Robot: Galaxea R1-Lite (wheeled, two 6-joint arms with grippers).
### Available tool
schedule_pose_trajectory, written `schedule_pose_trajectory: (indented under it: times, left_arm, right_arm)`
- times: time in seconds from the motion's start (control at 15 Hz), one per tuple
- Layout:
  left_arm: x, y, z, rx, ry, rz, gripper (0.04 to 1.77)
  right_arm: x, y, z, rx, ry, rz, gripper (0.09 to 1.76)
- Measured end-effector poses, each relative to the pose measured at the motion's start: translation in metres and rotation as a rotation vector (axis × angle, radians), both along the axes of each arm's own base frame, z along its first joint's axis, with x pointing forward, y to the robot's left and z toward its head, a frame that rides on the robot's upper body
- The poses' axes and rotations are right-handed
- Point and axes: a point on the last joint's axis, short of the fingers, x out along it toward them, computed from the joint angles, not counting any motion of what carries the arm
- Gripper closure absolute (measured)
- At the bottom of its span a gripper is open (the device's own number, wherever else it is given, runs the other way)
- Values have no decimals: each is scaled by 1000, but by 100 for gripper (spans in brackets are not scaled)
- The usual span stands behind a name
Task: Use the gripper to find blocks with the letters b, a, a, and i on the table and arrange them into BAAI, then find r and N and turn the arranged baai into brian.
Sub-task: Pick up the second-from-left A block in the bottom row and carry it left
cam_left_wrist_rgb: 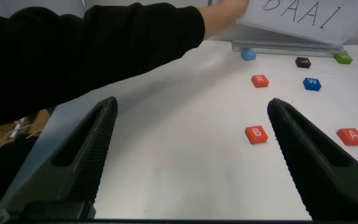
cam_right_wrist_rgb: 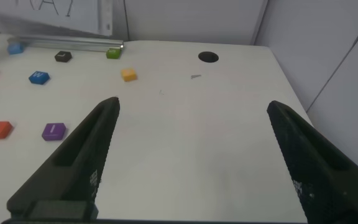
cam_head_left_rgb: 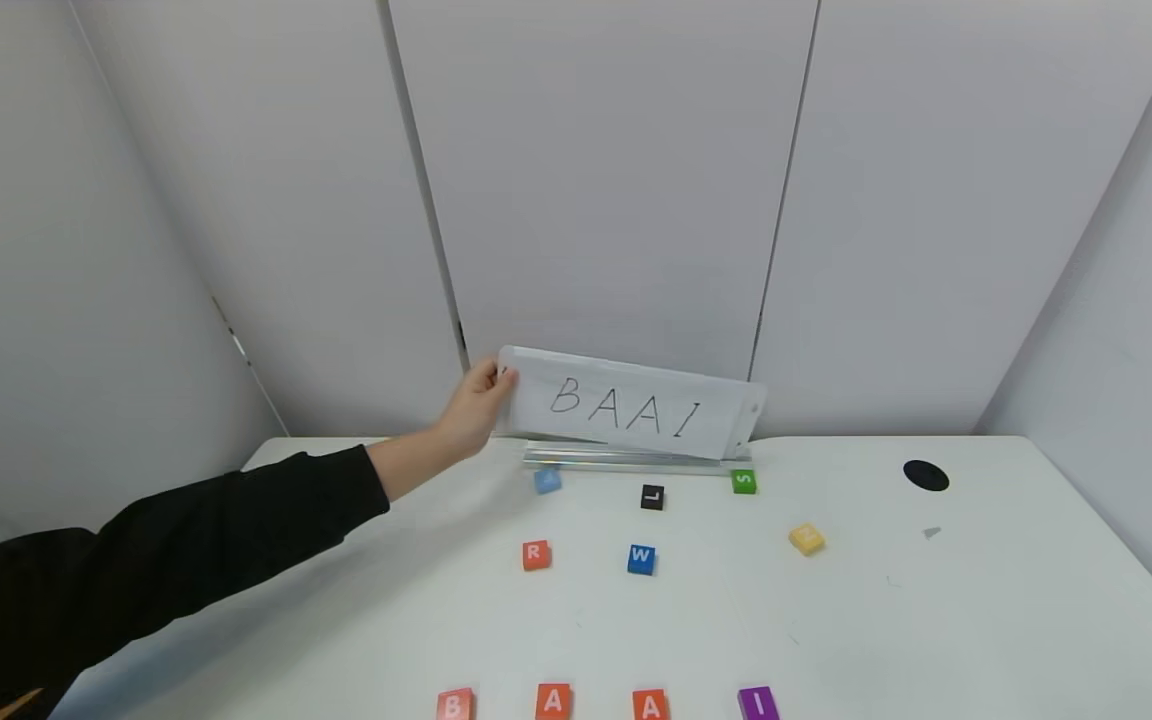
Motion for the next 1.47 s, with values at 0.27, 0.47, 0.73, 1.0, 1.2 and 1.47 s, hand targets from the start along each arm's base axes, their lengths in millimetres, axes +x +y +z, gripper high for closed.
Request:
schedule_pose_trajectory:
  times: [0.27,0.47,0.73,1.0,1.2,1.47]
  left_arm:
    - [0,0,0,0,0,0,9]
    - [0,0,0,0,0,0,9]
    - [0,0,0,-1,0,0,9]
    - [0,0,0,-1,0,0,9]
    - [0,0,0,-1,0,0,9]
    - [0,0,0,-1,0,0,9]
  right_arm:
    - [0,0,0,0,1,0,14]
    - [0,0,0,0,1,0,14]
    - [0,0,0,0,1,0,14]
    - [0,0,0,0,0,0,14]
    - [0,0,0,0,0,0,14]
    - [0,0,0,0,0,0,14]
